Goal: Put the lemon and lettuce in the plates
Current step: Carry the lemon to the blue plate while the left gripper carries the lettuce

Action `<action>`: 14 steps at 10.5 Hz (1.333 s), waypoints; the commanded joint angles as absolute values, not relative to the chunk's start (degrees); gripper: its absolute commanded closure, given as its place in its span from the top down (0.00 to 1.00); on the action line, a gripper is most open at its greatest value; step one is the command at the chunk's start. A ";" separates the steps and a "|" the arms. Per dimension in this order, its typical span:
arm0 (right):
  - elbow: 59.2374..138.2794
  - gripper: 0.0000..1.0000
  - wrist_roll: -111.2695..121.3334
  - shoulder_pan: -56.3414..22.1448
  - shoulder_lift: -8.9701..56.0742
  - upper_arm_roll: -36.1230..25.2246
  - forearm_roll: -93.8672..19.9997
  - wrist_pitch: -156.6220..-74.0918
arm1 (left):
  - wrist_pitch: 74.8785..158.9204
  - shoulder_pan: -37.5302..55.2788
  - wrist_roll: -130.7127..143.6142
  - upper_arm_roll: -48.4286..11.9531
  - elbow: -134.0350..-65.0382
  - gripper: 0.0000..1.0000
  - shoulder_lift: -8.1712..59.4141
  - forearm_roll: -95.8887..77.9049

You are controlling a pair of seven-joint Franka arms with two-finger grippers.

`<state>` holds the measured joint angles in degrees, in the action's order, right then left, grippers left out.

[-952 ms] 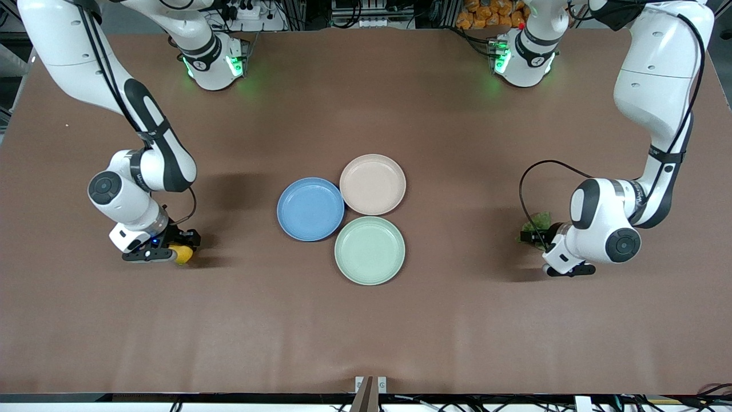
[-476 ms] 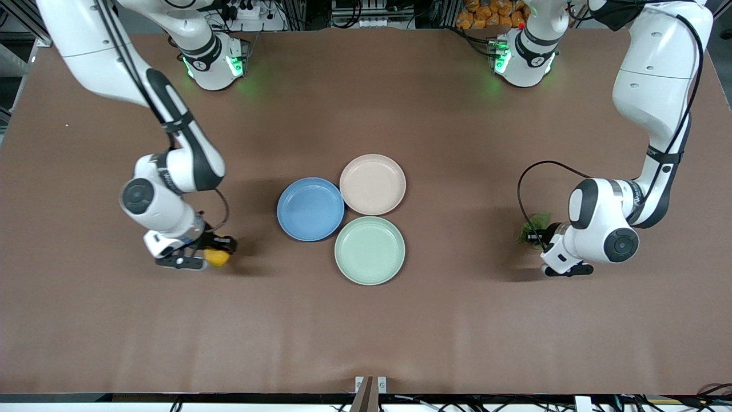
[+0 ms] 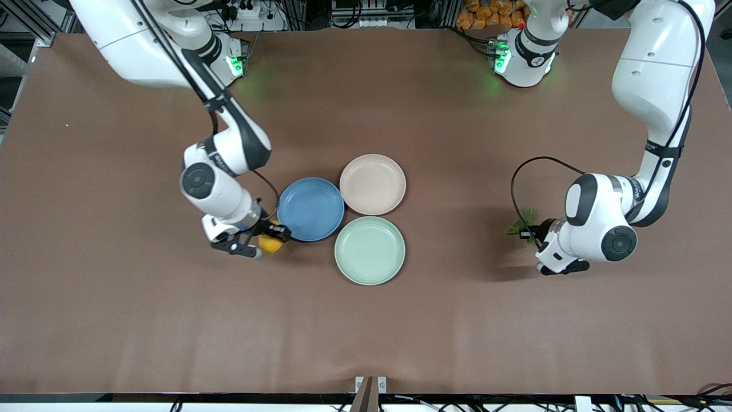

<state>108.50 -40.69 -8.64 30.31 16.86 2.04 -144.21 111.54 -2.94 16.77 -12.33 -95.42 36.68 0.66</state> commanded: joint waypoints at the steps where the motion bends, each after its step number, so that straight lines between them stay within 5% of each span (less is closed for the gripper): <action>1: 109.33 0.00 -49.97 -8.87 30.06 20.90 7.01 -143.87 | 103.66 -2.72 25.19 -16.50 -92.12 0.00 34.98 -0.18; 7: 112.15 0.00 -56.15 -11.16 34.80 22.15 13.61 -149.23 | 101.16 0.25 41.28 -27.95 -90.79 0.00 34.71 -4.37; 8: 112.24 0.31 -56.86 -11.16 34.98 22.15 15.36 -149.41 | 101.68 2.09 42.61 -27.95 -90.79 0.00 34.89 -6.92; 9: 112.32 0.99 -58.26 -10.81 34.55 22.15 15.64 -148.98 | 102.56 3.85 43.76 -27.95 -90.70 0.00 35.68 -8.86; 14: 111.80 1.00 -52.50 -6.60 24.64 22.41 15.03 -140.05 | 115.29 12.47 51.85 -27.42 -90.62 0.00 41.56 -9.14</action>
<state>110.53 -54.86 -8.99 30.43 21.65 14.44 -144.67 112.73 10.66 49.73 -27.98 -91.28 39.95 -8.13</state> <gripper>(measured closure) 0.000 0.960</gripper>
